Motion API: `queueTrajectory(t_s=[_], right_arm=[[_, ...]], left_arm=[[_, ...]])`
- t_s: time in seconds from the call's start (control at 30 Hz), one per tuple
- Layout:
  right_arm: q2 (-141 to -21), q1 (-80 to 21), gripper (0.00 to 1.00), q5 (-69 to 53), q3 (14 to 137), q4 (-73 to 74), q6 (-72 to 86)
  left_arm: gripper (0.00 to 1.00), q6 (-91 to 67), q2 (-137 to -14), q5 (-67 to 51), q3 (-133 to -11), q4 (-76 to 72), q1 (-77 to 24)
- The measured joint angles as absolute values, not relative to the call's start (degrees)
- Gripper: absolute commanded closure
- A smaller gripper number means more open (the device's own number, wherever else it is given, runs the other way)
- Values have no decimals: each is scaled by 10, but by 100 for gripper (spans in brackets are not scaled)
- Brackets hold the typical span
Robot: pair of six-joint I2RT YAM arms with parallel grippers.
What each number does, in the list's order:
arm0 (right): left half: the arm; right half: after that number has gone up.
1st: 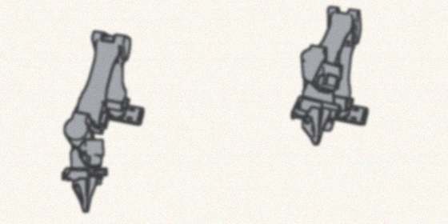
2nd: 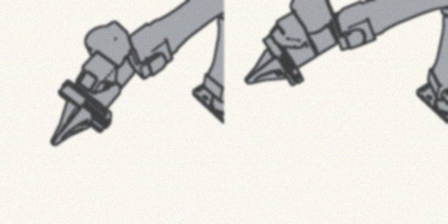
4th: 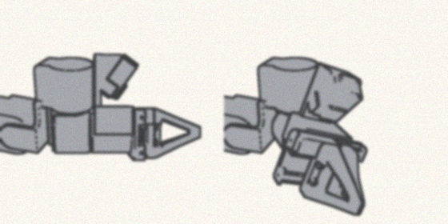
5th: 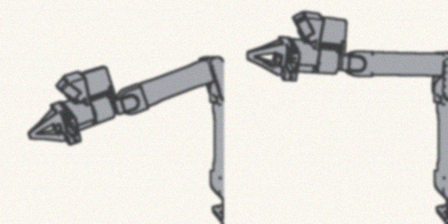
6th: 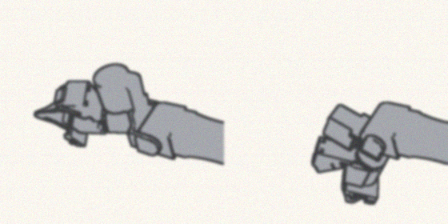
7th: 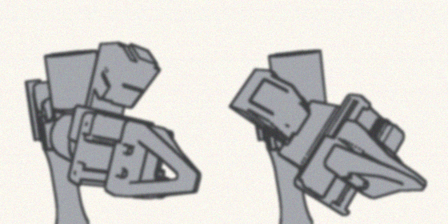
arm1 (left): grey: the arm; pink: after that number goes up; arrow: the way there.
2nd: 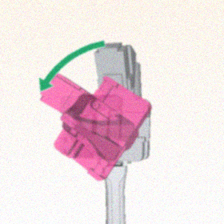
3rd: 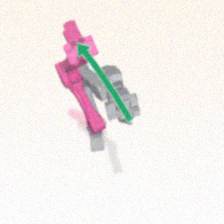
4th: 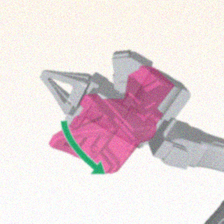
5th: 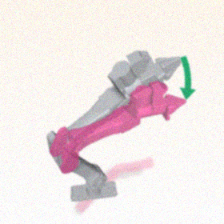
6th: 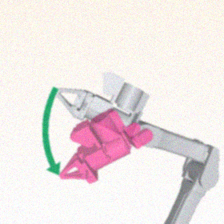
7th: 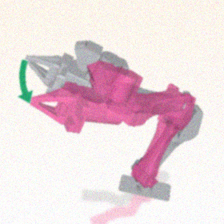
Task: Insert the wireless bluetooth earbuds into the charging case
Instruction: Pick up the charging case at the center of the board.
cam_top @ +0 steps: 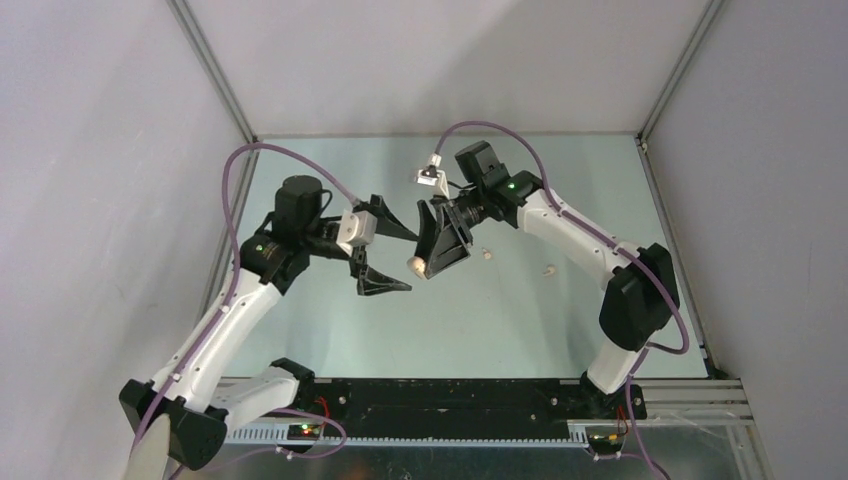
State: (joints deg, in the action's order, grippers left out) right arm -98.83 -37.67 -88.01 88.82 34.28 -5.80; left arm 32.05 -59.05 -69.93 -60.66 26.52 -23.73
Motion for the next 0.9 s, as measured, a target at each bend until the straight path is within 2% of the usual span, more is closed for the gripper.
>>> queueTrajectory(t_s=[0.2, 0.37, 0.4, 0.43, 0.67, 0.73, 0.9], right_arm=[[-995, -378, 49, -881, 888, 327, -42], [-997, -377, 49, -881, 888, 323, -35], [-998, -377, 49, -882, 888, 323, -34], [-998, -377, 49, -882, 888, 323, -33], [-999, -382, 49, -889, 888, 327, -30], [-999, -382, 49, -890, 888, 327, -29], [-1000, -382, 48, -896, 888, 331, -21]], left_arm=[[26, 331, -599, -710, -604, 279, -256], [38, 336, -606, -715, -603, 288, -266], [47, 336, -608, -716, -603, 289, -268], [51, 336, -609, -716, -603, 289, -269], [52, 345, -610, -714, -602, 282, -270], [56, 345, -611, -714, -602, 281, -271], [83, 346, -613, -719, -602, 275, -271]])
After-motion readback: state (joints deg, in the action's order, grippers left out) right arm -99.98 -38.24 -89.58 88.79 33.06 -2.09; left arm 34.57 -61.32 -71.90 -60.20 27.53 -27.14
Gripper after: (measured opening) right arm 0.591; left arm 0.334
